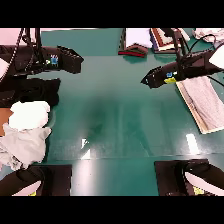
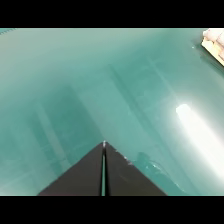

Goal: Fold the shirts.

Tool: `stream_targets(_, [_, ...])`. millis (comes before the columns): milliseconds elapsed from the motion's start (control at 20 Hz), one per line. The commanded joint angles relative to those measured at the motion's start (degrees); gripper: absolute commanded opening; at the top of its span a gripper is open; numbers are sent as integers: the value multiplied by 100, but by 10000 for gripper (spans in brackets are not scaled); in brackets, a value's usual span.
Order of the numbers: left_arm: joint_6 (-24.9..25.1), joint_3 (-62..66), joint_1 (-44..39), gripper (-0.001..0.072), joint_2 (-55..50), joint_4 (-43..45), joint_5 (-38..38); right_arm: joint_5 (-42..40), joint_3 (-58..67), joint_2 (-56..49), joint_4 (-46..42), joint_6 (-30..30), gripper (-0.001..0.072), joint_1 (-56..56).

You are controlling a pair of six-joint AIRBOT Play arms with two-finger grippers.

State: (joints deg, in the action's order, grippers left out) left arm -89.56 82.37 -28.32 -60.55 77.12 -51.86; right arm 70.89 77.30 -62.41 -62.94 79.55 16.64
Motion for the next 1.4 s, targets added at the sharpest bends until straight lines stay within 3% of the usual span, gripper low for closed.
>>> stream_targets(0, [0,0,-4,40,-2,0,0,-15,4,-2,4,22,21,4])
stream_targets(500, [-31,0,-4,40,-4,-7,42,9,4,-2,4,52,22,7])
stream_targets(600, [179,0,7,43,-4,151,518,15,4,-2,4,55,21,7])
stream_targets(650, [304,2,50,263,-4,455,654,20,4,-4,4,52,22,7])
stream_targets(700, [76,0,140,577,-13,1084,634,17,4,-4,7,52,22,7])
stream_targets(750, [-319,-2,286,601,-50,1676,520,20,4,-2,9,55,21,7])
stream_targets(850, [-715,-13,905,602,-240,2472,55,22,4,-2,31,55,21,7])
stream_targets(1050, [-750,-396,2352,602,-894,2476,-503,-9,4,-4,39,55,21,7])
stream_targets(1350, [-743,-1123,2966,602,-2295,2194,-94,-52,4,-4,37,55,22,7])
